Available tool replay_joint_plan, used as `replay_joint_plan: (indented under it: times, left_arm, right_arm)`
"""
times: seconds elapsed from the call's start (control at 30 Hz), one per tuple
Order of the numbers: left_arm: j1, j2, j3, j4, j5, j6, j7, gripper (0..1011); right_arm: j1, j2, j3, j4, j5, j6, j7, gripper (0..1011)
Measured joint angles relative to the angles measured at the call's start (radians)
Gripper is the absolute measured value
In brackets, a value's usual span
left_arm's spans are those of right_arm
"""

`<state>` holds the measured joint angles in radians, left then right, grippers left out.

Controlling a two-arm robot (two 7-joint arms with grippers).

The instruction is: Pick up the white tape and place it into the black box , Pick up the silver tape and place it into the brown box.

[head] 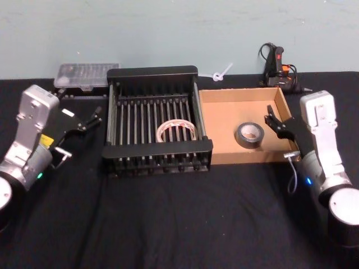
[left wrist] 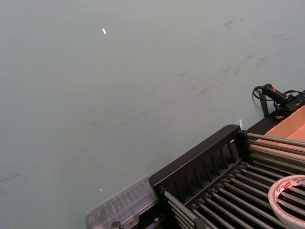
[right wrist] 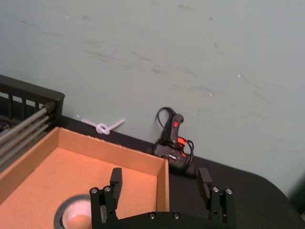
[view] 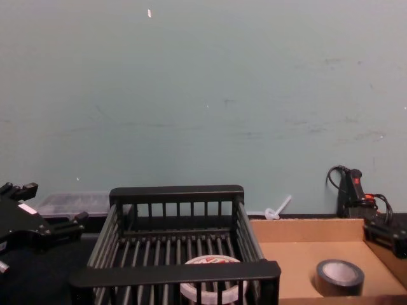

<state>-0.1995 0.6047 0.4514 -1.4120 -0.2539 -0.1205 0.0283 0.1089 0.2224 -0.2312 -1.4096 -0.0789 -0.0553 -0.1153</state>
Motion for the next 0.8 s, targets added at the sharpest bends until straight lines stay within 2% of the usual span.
replay_joint_plan:
  times: [0.3,0.8]
  left_arm:
    - [0.000,0.000,0.000,0.000,0.000,0.000,0.000,1002]
    - [0.000,0.000,0.000,0.000,0.000,0.000,0.000,1001]
  right_arm:
    - [-0.024,-0.015,0.040,-0.017,0.015,0.014,0.024,1002]
    - [-0.022,-0.014,0.036,-0.016,0.015,0.015,0.023,1002]
